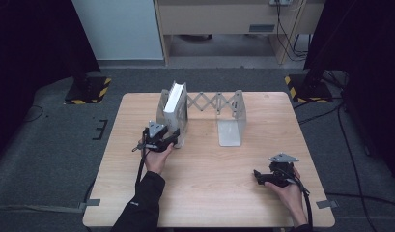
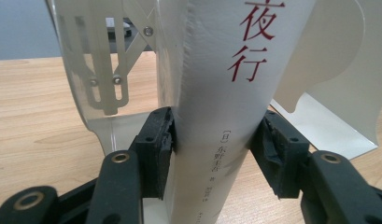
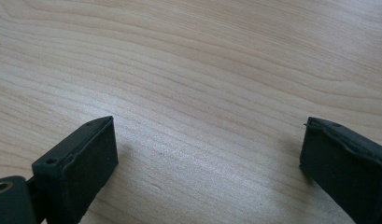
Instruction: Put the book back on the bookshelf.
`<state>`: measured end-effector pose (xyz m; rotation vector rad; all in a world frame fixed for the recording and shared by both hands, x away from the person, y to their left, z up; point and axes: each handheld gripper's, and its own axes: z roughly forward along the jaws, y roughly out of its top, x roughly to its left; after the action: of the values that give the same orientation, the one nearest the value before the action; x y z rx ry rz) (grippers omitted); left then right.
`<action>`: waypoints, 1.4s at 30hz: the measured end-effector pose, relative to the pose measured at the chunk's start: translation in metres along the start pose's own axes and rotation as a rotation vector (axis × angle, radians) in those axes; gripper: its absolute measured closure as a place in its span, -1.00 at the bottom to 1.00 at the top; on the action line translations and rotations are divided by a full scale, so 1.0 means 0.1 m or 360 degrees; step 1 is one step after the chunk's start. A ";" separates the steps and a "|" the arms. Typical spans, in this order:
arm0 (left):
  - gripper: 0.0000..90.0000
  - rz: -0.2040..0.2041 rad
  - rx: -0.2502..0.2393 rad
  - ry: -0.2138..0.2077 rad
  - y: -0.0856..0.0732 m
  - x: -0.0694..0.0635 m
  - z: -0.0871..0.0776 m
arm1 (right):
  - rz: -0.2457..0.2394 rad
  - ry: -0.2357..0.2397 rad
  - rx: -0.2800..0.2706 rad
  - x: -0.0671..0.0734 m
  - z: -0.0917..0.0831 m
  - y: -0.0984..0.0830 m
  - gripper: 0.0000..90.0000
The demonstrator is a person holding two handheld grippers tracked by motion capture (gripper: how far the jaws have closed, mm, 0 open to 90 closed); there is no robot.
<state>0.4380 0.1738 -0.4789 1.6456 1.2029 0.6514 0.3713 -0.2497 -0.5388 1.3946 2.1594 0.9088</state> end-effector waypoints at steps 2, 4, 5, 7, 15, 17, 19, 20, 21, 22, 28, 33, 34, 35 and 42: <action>0.09 -0.0012 0.0010 0.0010 0.01 -0.02 0.01 | 0.0000 0.0001 0.0000 0.00 0.00 0.00 -0.90; 0.09 -0.0023 0.0007 0.0016 0.01 -0.04 0.02 | 0.0000 0.0002 0.0000 0.00 0.00 0.00 -0.90; 0.09 -0.0019 0.0009 0.0017 0.01 -0.04 0.02 | -0.0001 0.0001 0.0000 0.00 0.00 0.00 -0.90; 0.09 -0.0009 0.0009 0.0014 0.01 -0.06 0.02 | -0.0002 -0.0002 -0.0003 0.00 0.00 0.00 -0.90; -0.02 0.0038 0.0017 -0.0085 -0.11 -0.01 0.02 | -0.0004 -0.0003 -0.0003 0.00 0.00 0.00 -0.89; -0.01 0.0037 0.0040 -0.0095 -0.14 -0.01 0.03 | -0.0004 -0.0004 -0.0004 0.01 0.00 0.00 -0.89; 0.08 0.0002 0.0048 -0.0127 -0.14 -0.03 0.03 | -0.0004 -0.0004 -0.0004 0.00 0.00 0.00 -0.89; 0.08 0.0002 0.0048 -0.0127 -0.14 -0.03 0.03 | -0.0004 -0.0003 -0.0003 0.00 0.00 0.00 -0.89; 0.08 0.0011 0.0048 -0.0137 -0.14 -0.04 0.03 | -0.0004 -0.0003 -0.0003 0.00 0.00 0.00 -0.89; 0.09 0.0006 0.0046 -0.0161 -0.14 -0.08 0.04 | -0.0004 -0.0001 -0.0003 0.00 0.00 0.00 -0.89; 0.10 0.0065 0.0041 -0.0153 -0.13 -0.14 0.09 | -0.0017 0.0007 0.0004 0.01 0.00 0.00 -0.89; 0.07 0.0116 0.0048 -0.0133 -0.13 -0.13 0.09 | -0.0017 0.0009 0.0003 0.01 0.00 0.00 -0.89; 0.05 0.0116 0.0048 -0.0133 -0.13 -0.13 0.09 | -0.0016 0.0009 0.0004 0.01 0.00 0.00 -0.89; 0.01 0.0146 0.0052 -0.0122 -0.13 -0.14 0.07 | -0.0017 0.0008 0.0004 0.01 0.00 0.00 -0.89; -0.25 0.0187 0.0112 -0.0178 -0.10 -0.08 -0.15 | -0.0016 0.0007 0.0000 0.01 0.00 0.00 -0.89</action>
<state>0.4181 0.1726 -0.4814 1.7982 1.0653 0.5872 0.3709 -0.2492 -0.5388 1.3818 2.1679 0.9092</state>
